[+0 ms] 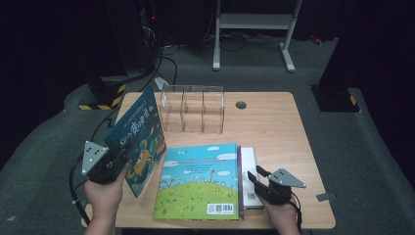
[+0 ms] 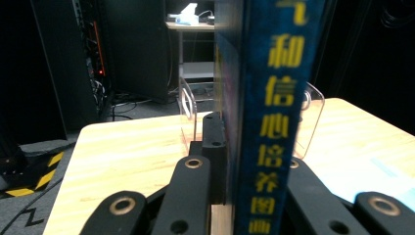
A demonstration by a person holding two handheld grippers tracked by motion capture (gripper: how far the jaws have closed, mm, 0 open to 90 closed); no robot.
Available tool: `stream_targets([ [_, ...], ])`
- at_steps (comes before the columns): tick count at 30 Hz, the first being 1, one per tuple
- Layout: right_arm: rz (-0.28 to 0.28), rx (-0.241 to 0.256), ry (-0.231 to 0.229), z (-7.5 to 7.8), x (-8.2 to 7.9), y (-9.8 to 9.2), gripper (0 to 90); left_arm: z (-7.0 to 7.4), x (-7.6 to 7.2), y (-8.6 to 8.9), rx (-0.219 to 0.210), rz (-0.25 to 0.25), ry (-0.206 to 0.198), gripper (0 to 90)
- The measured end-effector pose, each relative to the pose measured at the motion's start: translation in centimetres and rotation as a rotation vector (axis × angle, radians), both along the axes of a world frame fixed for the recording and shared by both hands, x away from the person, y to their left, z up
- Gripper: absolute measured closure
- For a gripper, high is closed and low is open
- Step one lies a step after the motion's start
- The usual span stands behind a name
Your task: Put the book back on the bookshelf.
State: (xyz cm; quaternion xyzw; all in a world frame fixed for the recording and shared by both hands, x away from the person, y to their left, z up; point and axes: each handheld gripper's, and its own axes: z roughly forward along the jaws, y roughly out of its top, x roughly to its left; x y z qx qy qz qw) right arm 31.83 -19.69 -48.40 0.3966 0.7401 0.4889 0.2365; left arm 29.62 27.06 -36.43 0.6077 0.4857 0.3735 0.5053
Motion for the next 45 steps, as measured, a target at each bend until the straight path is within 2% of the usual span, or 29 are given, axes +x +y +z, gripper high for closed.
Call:
stream_targets([
  [11,-0.008,0.007,0.000,0.0,0.0,-0.3,58.9,1.9,1.7,-0.6,0.015,-0.005,-0.036,83.3],
  [15,-0.008,0.005,-0.001,0.0,0.0,-0.5,59.3,2.6,3.0,-1.0,0.000,0.004,-0.046,83.3],
  [20,-0.013,0.010,0.000,-0.1,0.0,-0.6,59.8,3.1,4.3,-1.5,0.008,0.005,-0.061,83.3],
  [23,-0.014,0.013,0.000,0.0,0.0,-0.6,59.9,3.2,4.8,-1.8,0.009,0.009,-0.071,83.3],
  [24,-0.013,0.013,-0.004,0.0,0.0,-0.6,59.9,3.3,5.4,-2.0,0.011,0.011,-0.077,83.3],
  [37,-0.016,0.016,-0.011,0.1,0.0,-1.0,60.3,3.3,9.1,-2.9,0.007,0.034,-0.079,83.3],
  [42,-0.017,0.024,-0.009,0.1,0.1,-1.1,60.3,3.0,11.0,-3.3,-0.012,0.045,-0.081,83.3],
  [45,-0.015,0.025,-0.011,0.1,0.1,-1.1,60.3,2.9,11.5,-3.5,-0.013,0.051,-0.081,83.3],
])
